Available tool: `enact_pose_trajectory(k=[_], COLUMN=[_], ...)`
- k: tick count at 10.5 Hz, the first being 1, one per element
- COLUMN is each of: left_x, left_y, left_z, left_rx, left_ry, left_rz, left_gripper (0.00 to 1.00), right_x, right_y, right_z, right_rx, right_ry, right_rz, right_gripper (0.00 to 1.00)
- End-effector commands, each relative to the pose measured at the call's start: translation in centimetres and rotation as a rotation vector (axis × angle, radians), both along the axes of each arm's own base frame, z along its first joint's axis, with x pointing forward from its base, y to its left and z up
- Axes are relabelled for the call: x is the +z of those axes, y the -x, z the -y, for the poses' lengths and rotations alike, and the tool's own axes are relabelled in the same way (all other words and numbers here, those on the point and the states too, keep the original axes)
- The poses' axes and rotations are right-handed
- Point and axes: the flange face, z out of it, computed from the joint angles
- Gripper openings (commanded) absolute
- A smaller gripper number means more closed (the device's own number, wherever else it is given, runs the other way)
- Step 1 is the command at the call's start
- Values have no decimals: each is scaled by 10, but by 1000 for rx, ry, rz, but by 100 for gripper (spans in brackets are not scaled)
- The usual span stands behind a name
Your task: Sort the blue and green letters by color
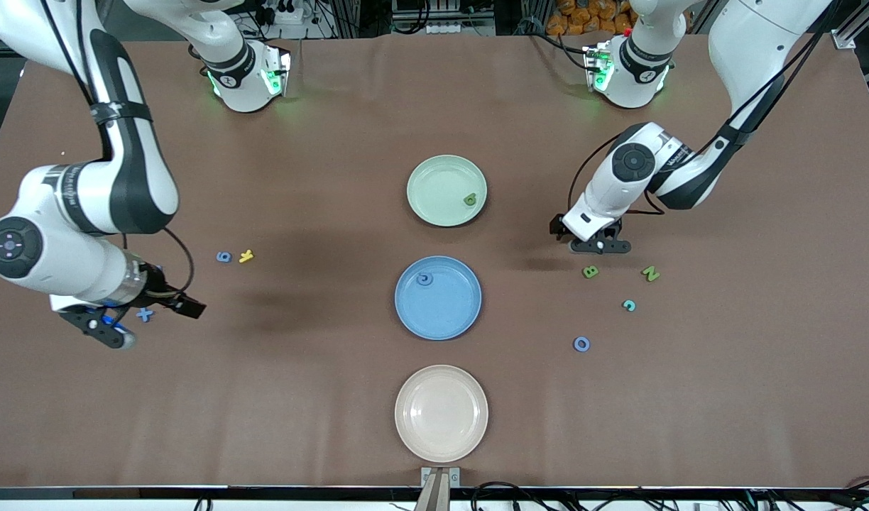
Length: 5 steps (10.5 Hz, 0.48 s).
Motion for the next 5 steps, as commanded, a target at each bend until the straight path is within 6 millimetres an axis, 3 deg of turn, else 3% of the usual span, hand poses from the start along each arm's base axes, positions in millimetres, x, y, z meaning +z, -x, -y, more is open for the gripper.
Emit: enact_pose_trajectory(k=[1, 5], left_x=[0, -3], left_y=[11, 5], left_z=[-18, -45], left_rx=[-127, -181], left_ry=[-23, -24], left_rz=[10, -1], left_gripper=[100, 100], right_x=[-12, -32], right_y=[22, 65], right_z=[34, 42], right_rx=[-278, -675], right_ry=[46, 66], right_rz=[-32, -13], right_gripper=[100, 100])
